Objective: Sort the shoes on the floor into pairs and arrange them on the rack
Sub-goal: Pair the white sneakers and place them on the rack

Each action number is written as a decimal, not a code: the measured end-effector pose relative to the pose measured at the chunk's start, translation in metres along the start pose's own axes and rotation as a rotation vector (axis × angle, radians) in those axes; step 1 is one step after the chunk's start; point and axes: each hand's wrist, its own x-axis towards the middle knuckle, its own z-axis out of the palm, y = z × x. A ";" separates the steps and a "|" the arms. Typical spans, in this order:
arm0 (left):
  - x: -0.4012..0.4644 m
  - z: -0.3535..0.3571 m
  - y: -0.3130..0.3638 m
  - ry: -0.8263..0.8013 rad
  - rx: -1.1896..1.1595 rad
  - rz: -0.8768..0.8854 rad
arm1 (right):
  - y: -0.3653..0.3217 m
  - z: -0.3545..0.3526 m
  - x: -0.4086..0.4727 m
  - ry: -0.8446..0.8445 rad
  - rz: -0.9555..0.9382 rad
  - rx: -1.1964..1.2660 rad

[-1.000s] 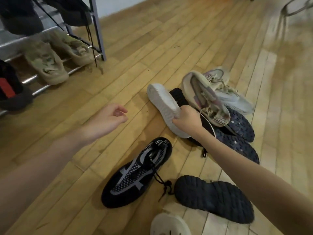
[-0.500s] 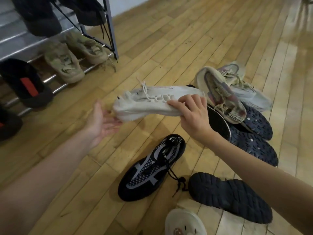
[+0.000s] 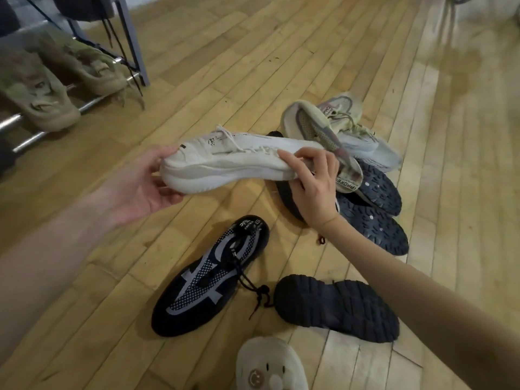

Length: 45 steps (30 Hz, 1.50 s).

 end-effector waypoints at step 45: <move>-0.014 0.018 0.016 0.278 -0.452 0.544 | 0.053 -0.021 0.057 0.101 1.435 0.997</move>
